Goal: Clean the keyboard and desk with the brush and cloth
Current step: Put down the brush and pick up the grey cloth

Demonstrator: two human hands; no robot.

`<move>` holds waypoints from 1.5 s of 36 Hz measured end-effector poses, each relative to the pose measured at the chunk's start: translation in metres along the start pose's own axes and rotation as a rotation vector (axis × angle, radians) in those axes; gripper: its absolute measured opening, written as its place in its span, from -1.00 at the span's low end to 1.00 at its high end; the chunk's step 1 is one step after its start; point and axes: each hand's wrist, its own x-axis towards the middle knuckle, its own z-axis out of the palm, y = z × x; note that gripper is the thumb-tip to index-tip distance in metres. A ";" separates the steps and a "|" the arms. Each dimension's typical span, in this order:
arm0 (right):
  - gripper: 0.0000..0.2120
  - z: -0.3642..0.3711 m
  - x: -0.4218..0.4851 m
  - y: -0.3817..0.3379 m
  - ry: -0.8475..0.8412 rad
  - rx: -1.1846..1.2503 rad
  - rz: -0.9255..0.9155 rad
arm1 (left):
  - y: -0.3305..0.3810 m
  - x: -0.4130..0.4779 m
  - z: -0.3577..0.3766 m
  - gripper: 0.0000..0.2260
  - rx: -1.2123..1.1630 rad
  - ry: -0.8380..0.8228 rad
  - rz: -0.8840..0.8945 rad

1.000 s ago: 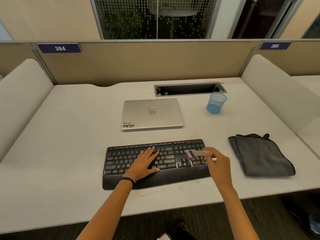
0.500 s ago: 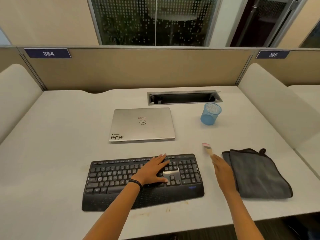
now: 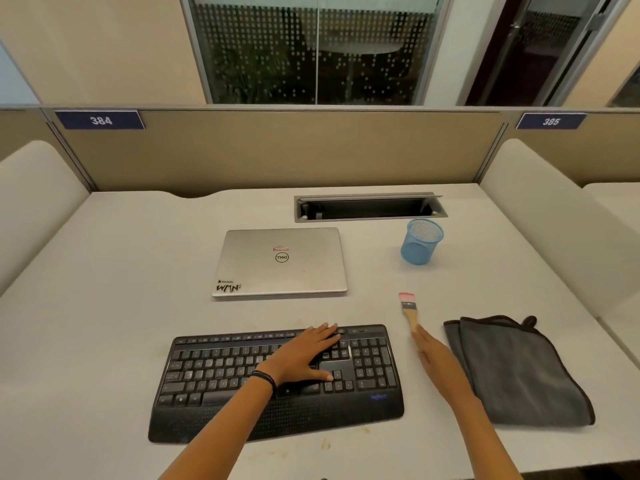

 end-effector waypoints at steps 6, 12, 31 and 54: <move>-0.56 -0.008 0.008 0.004 -0.106 -0.117 -0.046 | 0.002 -0.001 -0.001 -0.26 -0.003 0.002 -0.004; -0.76 -0.018 0.001 0.002 0.064 -0.163 -0.039 | 0.012 0.002 0.001 -0.26 0.002 0.030 0.006; -0.23 -0.027 -0.027 0.035 0.161 -0.434 0.392 | 0.115 0.126 0.008 -0.48 0.089 -0.010 0.285; -0.65 -0.115 -0.018 0.017 0.322 -0.077 0.206 | 0.167 0.203 -0.028 -0.44 0.092 0.191 0.363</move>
